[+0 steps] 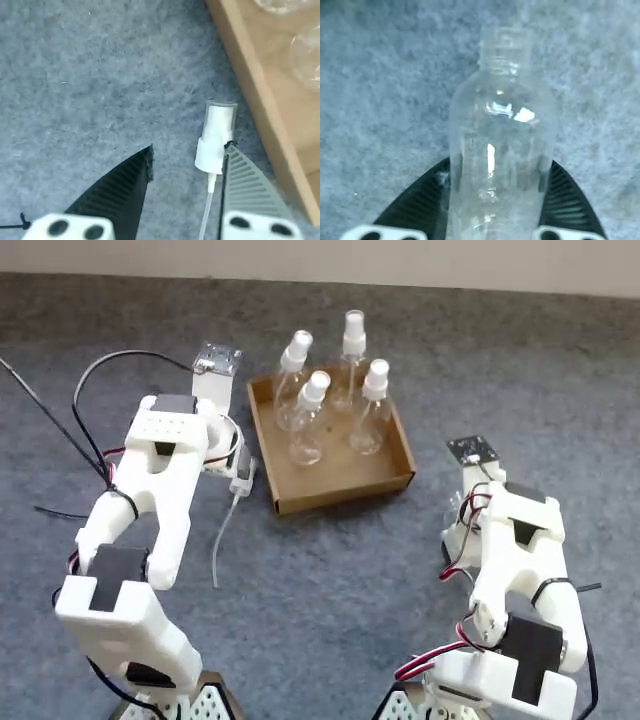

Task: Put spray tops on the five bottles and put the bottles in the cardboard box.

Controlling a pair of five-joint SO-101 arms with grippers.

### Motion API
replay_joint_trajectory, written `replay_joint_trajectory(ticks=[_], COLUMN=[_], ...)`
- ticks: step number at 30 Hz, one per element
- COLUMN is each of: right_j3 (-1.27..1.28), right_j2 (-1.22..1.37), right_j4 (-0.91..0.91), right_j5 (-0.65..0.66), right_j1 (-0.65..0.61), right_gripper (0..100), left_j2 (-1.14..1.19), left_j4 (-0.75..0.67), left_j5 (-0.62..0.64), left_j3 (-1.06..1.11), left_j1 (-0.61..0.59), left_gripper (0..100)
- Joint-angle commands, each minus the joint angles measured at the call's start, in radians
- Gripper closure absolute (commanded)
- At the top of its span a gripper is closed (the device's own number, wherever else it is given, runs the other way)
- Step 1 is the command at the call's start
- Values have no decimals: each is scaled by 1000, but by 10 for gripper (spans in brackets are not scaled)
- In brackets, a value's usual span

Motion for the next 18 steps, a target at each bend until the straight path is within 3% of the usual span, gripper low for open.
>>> replay_joint_trajectory(ticks=[1,18], right_j3=[-50,-5], right_j2=[-5,-13], right_j4=[-15,-15], right_j5=[9,9], right_j1=[-7,-24], right_gripper=[808,808], left_j2=[-2,105], left_j4=[-21,-109], left_j5=[0,0], left_j3=[-45,-44], left_j1=[45,64], left_gripper=[787,790])
